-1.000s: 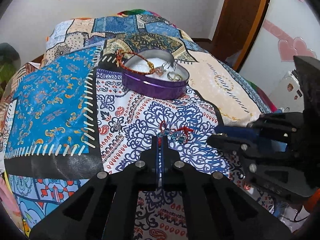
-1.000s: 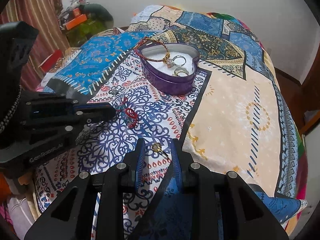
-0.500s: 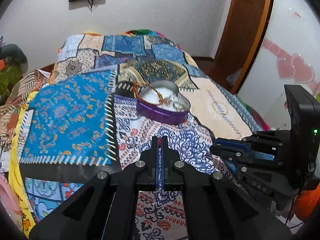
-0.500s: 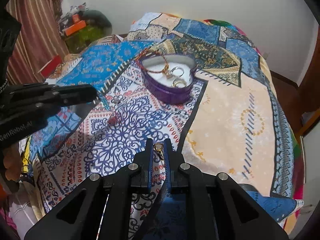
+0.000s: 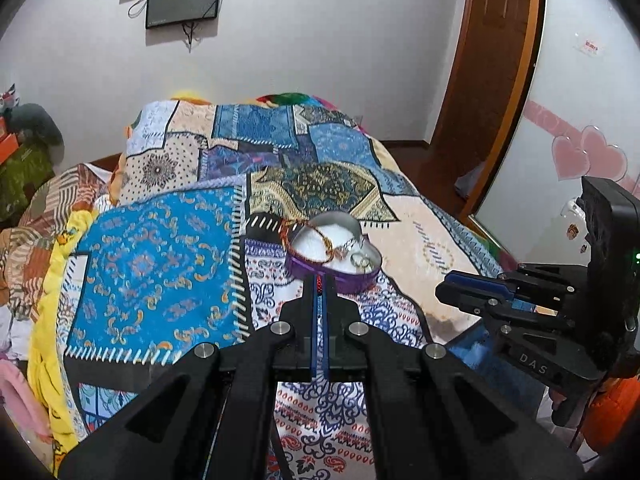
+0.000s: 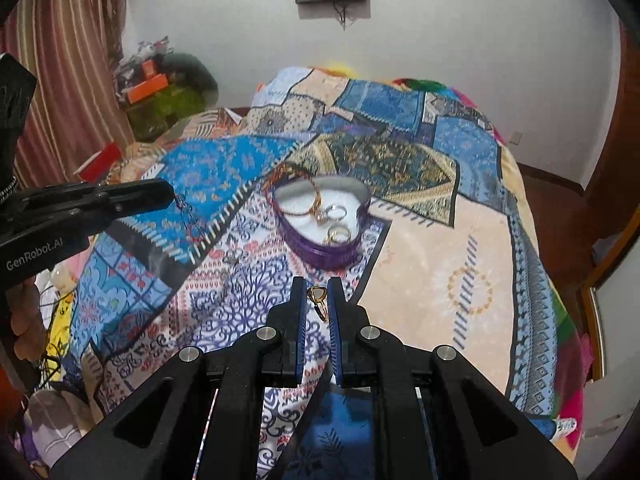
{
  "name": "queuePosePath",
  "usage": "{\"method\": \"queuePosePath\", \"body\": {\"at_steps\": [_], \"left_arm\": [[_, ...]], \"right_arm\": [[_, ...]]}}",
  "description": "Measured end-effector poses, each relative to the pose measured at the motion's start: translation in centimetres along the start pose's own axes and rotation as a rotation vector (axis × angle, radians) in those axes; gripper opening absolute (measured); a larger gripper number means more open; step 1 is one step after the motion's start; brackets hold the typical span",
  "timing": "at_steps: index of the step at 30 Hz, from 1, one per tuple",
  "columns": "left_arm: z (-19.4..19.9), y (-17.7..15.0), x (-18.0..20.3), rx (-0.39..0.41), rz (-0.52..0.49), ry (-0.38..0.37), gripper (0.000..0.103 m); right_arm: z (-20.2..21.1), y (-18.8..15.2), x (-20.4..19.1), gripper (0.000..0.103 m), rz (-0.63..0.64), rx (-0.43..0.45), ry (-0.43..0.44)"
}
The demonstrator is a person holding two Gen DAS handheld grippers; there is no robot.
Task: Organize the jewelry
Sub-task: 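Carry the red bracelet and gold earring over the purple heart tin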
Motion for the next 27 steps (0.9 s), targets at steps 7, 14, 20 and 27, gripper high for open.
{"method": "queuePosePath", "body": {"at_steps": [7, 14, 20, 27], "left_arm": [[-0.1, 1.7, 1.1, 0.032, -0.023, -0.023, 0.0], [-1.2, 3.3, 1.8, 0.044, -0.027, -0.038, 0.0], [-2.7, 3.8, 1.9, 0.035, -0.021, -0.043, 0.0], [-4.8, 4.2, 1.7, 0.014, -0.012, -0.048, 0.0]], "right_arm": [[0.3, 1.4, 0.6, 0.009, -0.008, 0.039, -0.007], [-0.4, 2.7, 1.2, 0.009, -0.018, 0.056, -0.003], [-1.6, 3.2, 1.7, 0.009, -0.03, 0.053, 0.008], [-3.2, 4.0, 2.3, 0.009, -0.034, 0.042, 0.026]]}}
Point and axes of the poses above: each gripper's, at about its wrist camera, not at the fingertips, and z roughly against the way its jaws point, x to its right, y to its top, the point moved 6 cm from there along -z, roughly the way its jaws point, and after that the axes turned 9 degrees about z, right-handed, at the moved point
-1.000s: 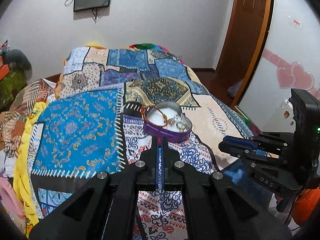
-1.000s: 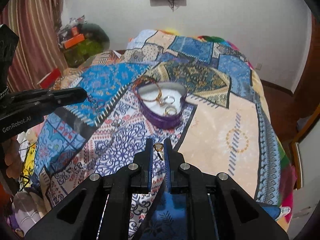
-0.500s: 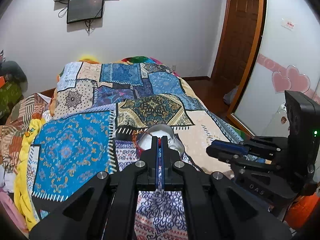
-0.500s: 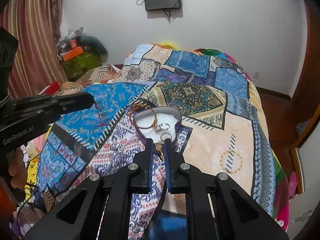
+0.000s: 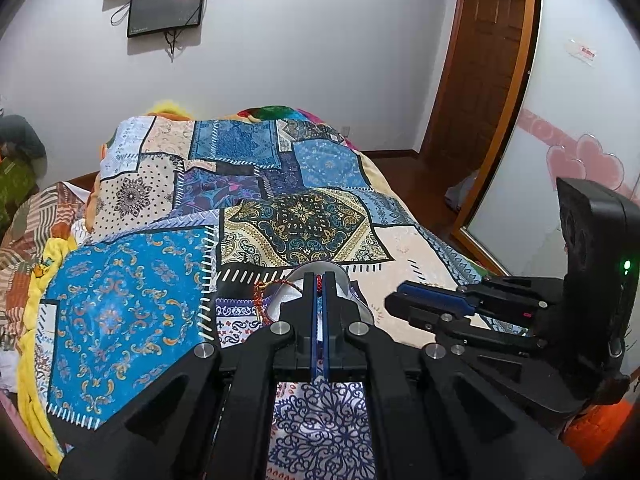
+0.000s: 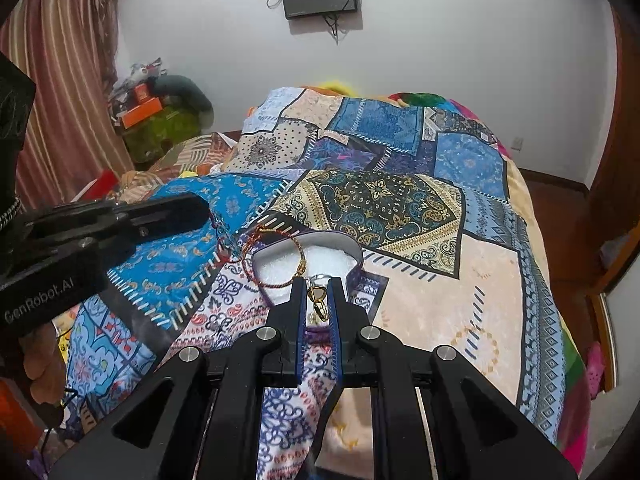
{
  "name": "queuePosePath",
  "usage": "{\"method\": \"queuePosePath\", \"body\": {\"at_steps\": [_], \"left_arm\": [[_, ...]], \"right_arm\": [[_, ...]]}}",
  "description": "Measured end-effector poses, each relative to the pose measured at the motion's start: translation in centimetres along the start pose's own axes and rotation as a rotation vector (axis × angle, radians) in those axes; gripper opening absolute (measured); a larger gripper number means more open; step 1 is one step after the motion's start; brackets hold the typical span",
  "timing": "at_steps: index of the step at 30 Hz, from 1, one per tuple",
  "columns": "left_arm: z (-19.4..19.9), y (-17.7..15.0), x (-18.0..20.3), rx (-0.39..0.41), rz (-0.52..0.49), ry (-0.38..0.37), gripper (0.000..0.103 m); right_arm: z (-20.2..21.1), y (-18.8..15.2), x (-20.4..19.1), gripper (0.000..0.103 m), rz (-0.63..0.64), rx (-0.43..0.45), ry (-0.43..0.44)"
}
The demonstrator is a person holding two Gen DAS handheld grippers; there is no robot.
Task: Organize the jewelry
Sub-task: 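Carry the red bracelet and gold earring over the purple heart tin, then lower bracelet and earring into the tin and open both grippers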
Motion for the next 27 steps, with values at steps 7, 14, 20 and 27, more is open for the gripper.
{"method": "queuePosePath", "body": {"at_steps": [7, 14, 20, 27], "left_arm": [[-2.4, -0.2, -0.7, -0.035, 0.017, 0.005, 0.0], [-4.2, -0.3, -1.3, -0.057, 0.02, 0.01, 0.0], [-5.6, -0.5, -1.9, -0.079, 0.034, 0.018, 0.0], [-6.5, -0.8, -2.6, -0.104, 0.051, 0.018, 0.0]], "right_arm": [[-1.9, 1.0, 0.3, 0.009, 0.017, -0.02, 0.028], [-3.7, 1.7, 0.8, 0.009, 0.018, -0.046, 0.052], [-5.3, 1.6, 1.5, 0.009, 0.007, -0.078, 0.05], [-6.2, 1.4, 1.8, 0.009, 0.01, -0.108, 0.059]]}}
Point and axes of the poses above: each gripper's, at about its wrist camera, not at the fingertips, and z roughly against the way its jaws point, x to its right, y to its top, the point moved 6 cm from there along -z, roughly the way its jaws point, and after that the axes turned 9 degrees about z, right-handed, at the moved point
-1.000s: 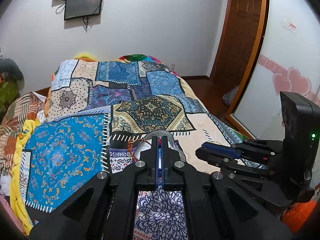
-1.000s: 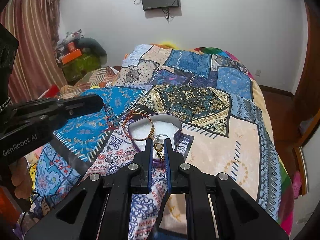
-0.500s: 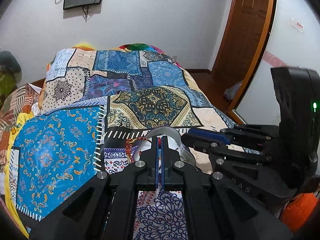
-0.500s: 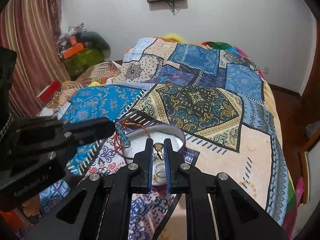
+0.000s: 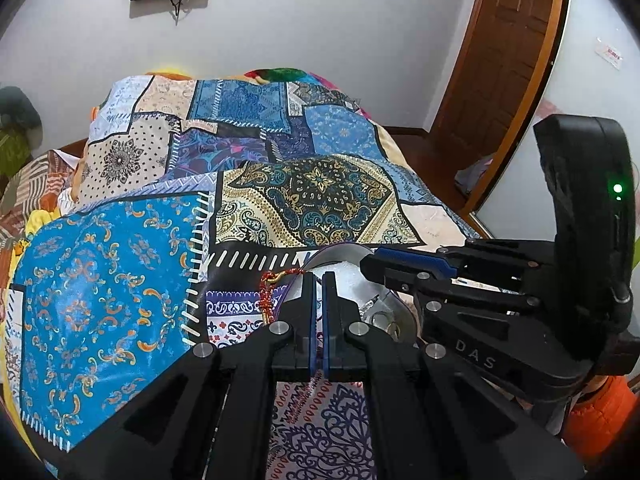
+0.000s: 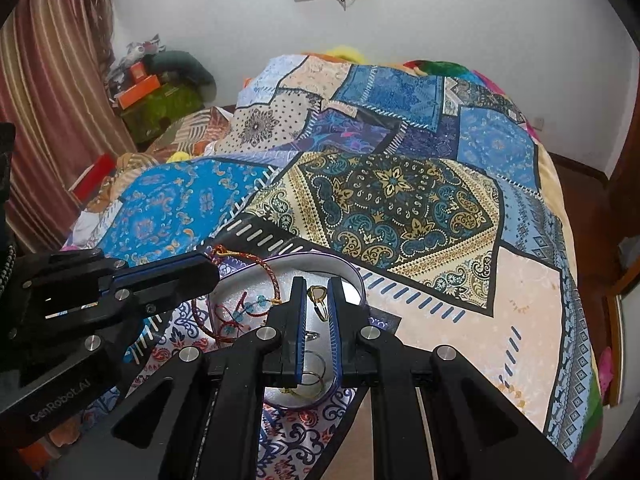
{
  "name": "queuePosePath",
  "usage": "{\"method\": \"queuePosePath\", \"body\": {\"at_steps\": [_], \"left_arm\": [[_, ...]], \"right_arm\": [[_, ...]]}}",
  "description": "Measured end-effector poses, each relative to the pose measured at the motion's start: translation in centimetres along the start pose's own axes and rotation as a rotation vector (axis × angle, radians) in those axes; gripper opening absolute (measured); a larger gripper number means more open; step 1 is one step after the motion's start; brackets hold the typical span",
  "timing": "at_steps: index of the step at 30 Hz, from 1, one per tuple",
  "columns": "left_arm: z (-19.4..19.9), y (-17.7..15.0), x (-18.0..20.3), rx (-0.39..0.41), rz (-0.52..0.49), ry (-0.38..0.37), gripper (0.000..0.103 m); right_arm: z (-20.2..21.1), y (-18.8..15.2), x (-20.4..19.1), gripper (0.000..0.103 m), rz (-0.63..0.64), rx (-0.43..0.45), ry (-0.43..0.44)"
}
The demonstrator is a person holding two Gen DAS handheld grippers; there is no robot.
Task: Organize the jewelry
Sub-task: 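Lower bracelet and earring into the tin and open both grippers, then move right gripper to the small silver ring and close on it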
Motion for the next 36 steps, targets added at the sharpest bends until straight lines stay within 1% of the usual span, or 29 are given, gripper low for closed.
{"method": "queuePosePath", "body": {"at_steps": [4, 8, 11, 13, 14, 16, 18, 19, 24, 32, 36], "left_arm": [[-0.2, -0.1, -0.1, -0.003, -0.003, 0.006, 0.0], [-0.2, -0.2, -0.2, -0.012, 0.001, 0.013, 0.001], [0.1, -0.2, -0.5, -0.016, 0.007, 0.021, 0.002], [0.4, -0.2, -0.5, -0.016, 0.011, 0.024, 0.002], [0.5, -0.3, -0.6, -0.015, 0.013, 0.025, 0.004], [1.1, -0.2, -0.7, -0.01, 0.019, 0.026, 0.007], [1.7, -0.2, -0.7, -0.002, 0.02, 0.03, 0.013], [2.0, -0.1, -0.7, 0.003, 0.019, 0.033, 0.014], [3.9, -0.1, -0.8, 0.033, 0.009, 0.052, 0.023], [7.0, -0.7, -1.8, 0.064, 0.013, 0.084, 0.032], [8.3, -1.0, -2.9, 0.073, 0.025, 0.106, 0.034]], "right_arm": [[-0.2, -0.1, -0.1, 0.009, 0.014, -0.01, -0.002], [-0.6, -0.4, -0.2, 0.009, 0.004, -0.037, 0.023], [-0.5, -0.5, -0.1, 0.009, -0.003, -0.041, 0.026], [-0.3, -0.5, 0.0, 0.013, -0.003, -0.04, 0.018], [-0.1, -0.5, 0.0, 0.014, -0.001, -0.038, 0.012], [0.3, -0.4, -0.1, 0.021, 0.004, -0.029, 0.0], [0.8, -0.3, -0.2, 0.025, 0.011, -0.018, -0.012], [1.1, -0.2, -0.2, 0.026, 0.016, -0.011, -0.019], [2.6, 0.1, -0.7, 0.027, 0.03, 0.01, -0.041], [4.6, 0.4, -2.1, 0.027, 0.059, 0.037, -0.071], [5.5, 0.4, -3.0, 0.027, 0.07, 0.048, -0.074]]}}
Point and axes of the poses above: each gripper's, at about its wrist camera, not at the fingertips, and z roughly against the way its jaws point, x to its right, y to its top, the point moved 6 cm from there along -z, roughly the way its jaws point, and after that the axes turned 9 degrees about z, right-handed, at the moved point
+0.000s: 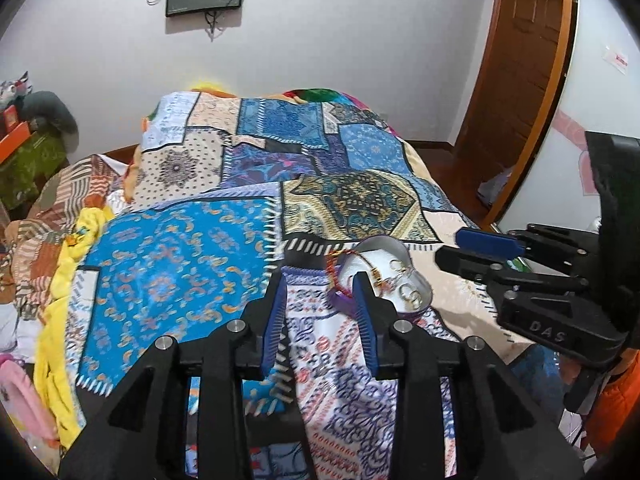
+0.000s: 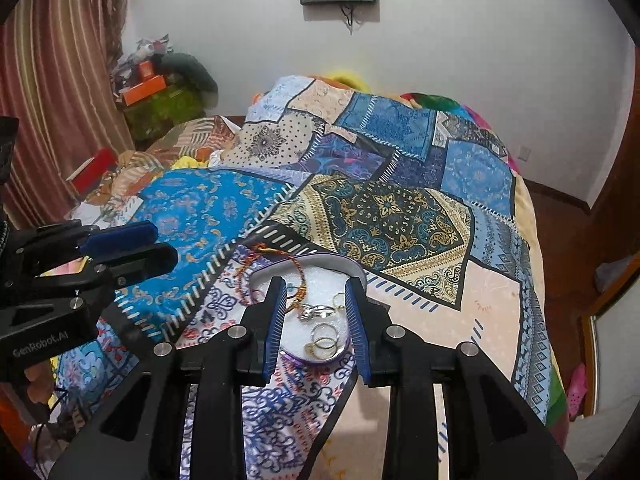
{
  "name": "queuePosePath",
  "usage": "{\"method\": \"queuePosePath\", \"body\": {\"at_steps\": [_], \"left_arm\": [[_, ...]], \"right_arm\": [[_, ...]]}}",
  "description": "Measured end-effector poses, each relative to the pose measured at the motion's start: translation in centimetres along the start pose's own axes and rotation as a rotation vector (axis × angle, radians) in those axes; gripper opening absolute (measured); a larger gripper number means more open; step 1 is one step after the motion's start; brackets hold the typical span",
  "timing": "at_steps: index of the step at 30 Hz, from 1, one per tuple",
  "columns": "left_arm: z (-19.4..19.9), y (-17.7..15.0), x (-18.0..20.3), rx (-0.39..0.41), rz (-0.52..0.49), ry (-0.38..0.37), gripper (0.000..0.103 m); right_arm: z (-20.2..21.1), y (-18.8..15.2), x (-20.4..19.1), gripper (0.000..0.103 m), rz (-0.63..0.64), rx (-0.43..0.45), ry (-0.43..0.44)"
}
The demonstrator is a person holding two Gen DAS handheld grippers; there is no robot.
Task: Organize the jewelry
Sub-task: 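Move right gripper to the small silver ring and close on it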
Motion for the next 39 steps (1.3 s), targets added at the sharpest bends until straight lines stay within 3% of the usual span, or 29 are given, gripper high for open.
{"method": "queuePosePath", "body": {"at_steps": [12, 27, 36, 38, 39], "left_arm": [[1.3, -2.9, -4.7, -0.039, 0.041, 0.055, 0.034], [-0.8, -7.3, -5.7, -0.132, 0.041, 0.015, 0.034], [-1.5, -8.8, -6.2, -0.167, 0.056, -0.019, 0.034], [-1.5, -8.9, -6.0, -0.169, 0.054, -0.024, 0.034], [-1.5, -8.9, -6.0, -0.168, 0.053, -0.025, 0.034]], "right_arm": [[-1.2, -1.1, -4.0, 0.029, 0.034, -0.042, 0.045], [-5.8, -4.8, -9.8, 0.029, 0.137, -0.206, 0.129], [-7.5, -5.5, -10.9, 0.028, 0.186, -0.272, 0.151], [-7.6, -5.6, -10.9, 0.027, 0.19, -0.274, 0.152], [-7.6, -5.6, -11.0, 0.021, 0.192, -0.275, 0.154]]}}
Point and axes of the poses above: each gripper's, at about its wrist camera, not at the fingertips, and z roughly against the way its jaws point, x to its right, y to its top, the point moved 6 cm from there along -z, roughly the way its jaws point, and after that the axes turned 9 degrees about z, right-handed, at the moved point
